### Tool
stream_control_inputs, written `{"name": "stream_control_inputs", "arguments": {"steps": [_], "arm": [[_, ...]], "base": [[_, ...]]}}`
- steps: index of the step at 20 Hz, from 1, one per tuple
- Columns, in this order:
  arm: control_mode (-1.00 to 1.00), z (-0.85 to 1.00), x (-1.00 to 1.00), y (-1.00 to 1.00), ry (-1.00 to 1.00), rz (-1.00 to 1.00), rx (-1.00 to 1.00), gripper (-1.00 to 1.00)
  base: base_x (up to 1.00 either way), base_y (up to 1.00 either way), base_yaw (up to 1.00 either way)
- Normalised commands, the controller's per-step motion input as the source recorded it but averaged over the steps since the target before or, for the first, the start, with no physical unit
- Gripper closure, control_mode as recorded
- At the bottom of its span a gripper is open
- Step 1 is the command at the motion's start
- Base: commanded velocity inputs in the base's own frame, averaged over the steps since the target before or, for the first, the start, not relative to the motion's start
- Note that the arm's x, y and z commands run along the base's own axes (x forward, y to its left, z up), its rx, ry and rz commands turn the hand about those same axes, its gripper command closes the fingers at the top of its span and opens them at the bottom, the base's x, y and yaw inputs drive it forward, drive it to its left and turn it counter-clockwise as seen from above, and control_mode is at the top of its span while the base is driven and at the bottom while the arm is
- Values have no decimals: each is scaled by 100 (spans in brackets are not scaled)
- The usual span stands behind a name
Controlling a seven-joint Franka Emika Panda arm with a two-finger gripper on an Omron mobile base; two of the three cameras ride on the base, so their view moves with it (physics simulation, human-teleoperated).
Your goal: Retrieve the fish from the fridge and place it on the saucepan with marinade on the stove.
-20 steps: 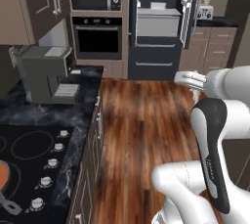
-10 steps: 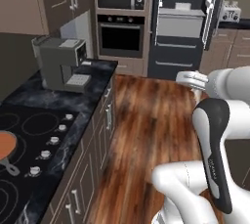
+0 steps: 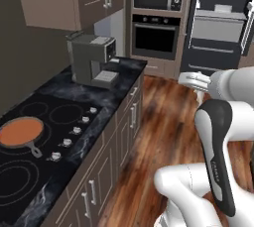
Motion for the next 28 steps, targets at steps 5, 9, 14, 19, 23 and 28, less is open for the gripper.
{"name": "stream_control_inputs", "arguments": {"steps": [5, 9, 14, 19, 23, 28], "arm": [[100, 0, 0, 0, 0, 0, 0, 100], [100, 0, 0, 0, 0, 0, 0, 100], [100, 0, 0, 0, 0, 0, 0, 100], [100, 0, 0, 0, 0, 0, 0, 100], [100, 0, 0, 0, 0, 0, 0, 100], [100, 0, 0, 0, 0, 0, 0, 100]], "base": [[0, 34, 32], [0, 50, 32], [2, 53, 33], [1, 51, 34], [0, 26, 38], [0, 0, 43]]}}
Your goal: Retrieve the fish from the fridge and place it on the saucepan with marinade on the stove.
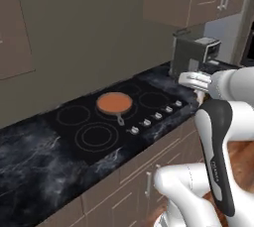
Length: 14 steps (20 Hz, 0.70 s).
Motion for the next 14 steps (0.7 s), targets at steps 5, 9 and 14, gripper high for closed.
{"name": "stream_control_inputs", "arguments": {"steps": [5, 9, 14], "arm": [[100, 0, 0, 0, 0, 0, 0, 100], [100, 0, 0, 0, 0, 0, 0, 100], [100, 0, 0, 0, 0, 0, 0, 100]], "base": [[0, -8, 46], [0, -17, 47], [0, -56, 35]]}}
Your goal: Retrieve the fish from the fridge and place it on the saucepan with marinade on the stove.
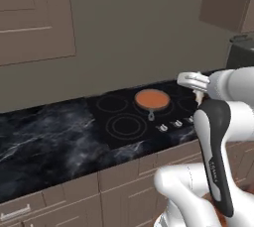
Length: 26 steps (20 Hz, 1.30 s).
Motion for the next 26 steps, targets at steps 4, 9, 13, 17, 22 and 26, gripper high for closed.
{"name": "stream_control_inputs", "arguments": {"steps": [4, 9, 13, 17, 22, 26], "arm": [[100, 0, 0, 0, 0, 0, 0, 100], [100, 0, 0, 0, 0, 0, 0, 100], [100, 0, 0, 0, 0, 0, 0, 100], [100, 0, 0, 0, 0, 0, 0, 100], [100, 0, 0, 0, 0, 0, 0, 100], [100, 0, 0, 0, 0, 0, 0, 100]], "base": [[-3, -98, 19], [-11, -73, 16], [0, 3, 15], [7, 25, 22], [31, 3, 23], [62, 0, 22]]}}
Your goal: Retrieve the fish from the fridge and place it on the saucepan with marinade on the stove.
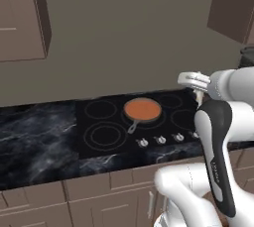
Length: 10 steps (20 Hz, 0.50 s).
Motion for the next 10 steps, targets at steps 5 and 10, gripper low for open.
{"name": "stream_control_inputs", "arguments": {"steps": [5, 10], "arm": [[100, 0, 0, 0, 0, 0, 0, 100], [100, 0, 0, 0, 0, 0, 0, 100]], "base": [[62, -15, 16], [67, -13, 12]]}}
